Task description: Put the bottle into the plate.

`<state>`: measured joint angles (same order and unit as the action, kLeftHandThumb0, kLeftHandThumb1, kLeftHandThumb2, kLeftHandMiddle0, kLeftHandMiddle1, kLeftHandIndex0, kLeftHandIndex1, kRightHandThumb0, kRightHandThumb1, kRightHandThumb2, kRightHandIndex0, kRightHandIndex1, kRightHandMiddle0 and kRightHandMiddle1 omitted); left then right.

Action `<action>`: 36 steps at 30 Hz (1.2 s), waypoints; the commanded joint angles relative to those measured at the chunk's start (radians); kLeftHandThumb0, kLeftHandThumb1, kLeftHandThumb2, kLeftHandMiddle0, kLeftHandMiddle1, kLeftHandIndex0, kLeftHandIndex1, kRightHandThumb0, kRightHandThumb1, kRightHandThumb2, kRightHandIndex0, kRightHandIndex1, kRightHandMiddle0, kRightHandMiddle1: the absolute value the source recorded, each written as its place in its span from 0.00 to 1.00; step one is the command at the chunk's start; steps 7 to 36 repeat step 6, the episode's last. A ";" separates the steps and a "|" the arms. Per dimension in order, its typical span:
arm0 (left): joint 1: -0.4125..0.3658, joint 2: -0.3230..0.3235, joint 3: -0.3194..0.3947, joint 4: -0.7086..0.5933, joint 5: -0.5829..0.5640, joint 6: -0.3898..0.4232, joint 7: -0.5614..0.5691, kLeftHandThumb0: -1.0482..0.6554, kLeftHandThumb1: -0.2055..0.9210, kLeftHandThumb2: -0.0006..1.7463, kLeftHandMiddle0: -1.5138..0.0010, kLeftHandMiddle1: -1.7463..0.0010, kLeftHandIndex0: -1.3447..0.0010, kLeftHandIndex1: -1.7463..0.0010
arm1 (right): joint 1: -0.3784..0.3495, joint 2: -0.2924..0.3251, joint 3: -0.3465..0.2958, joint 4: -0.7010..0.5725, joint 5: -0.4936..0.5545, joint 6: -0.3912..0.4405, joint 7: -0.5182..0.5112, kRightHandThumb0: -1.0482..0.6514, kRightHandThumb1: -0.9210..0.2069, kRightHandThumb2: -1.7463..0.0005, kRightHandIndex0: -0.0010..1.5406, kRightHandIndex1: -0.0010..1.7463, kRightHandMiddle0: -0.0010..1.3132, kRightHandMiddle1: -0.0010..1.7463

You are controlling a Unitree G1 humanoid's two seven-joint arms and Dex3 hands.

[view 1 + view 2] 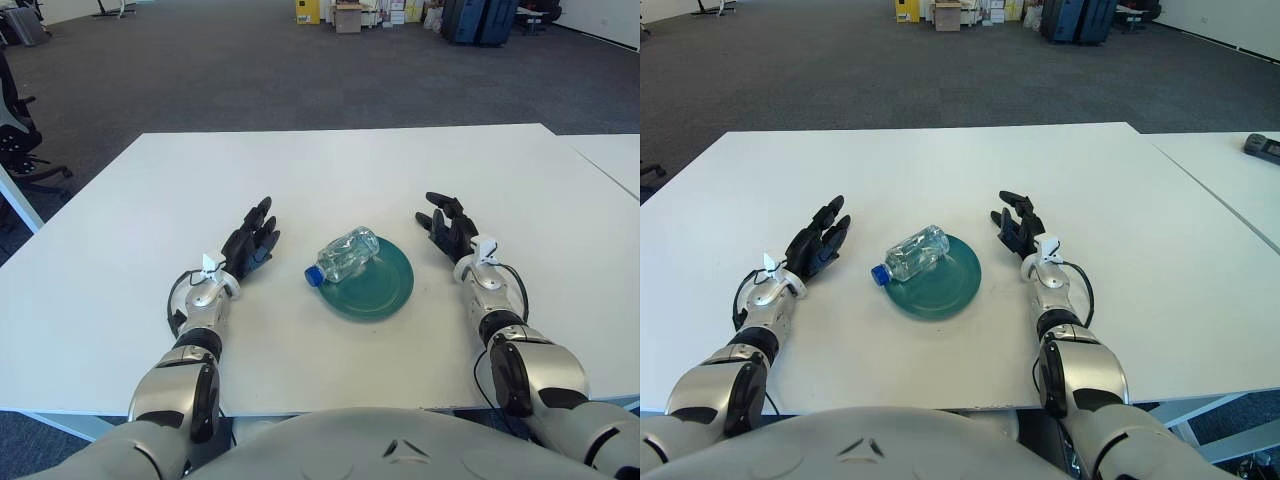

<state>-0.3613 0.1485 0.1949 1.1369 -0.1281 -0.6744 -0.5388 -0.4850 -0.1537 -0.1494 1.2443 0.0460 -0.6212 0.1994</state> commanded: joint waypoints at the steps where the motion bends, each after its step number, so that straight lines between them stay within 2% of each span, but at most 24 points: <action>1: 0.001 0.010 -0.005 0.023 0.008 0.032 0.012 0.07 1.00 0.14 1.00 1.00 1.00 1.00 | 0.034 0.017 0.012 0.031 -0.020 0.034 0.006 0.18 0.00 0.51 0.37 0.02 0.04 0.49; 36: -0.003 0.008 0.001 0.028 -0.001 0.041 0.009 0.09 1.00 0.13 1.00 1.00 1.00 1.00 | 0.034 0.016 0.016 0.031 -0.023 0.030 0.010 0.16 0.00 0.51 0.36 0.01 0.03 0.49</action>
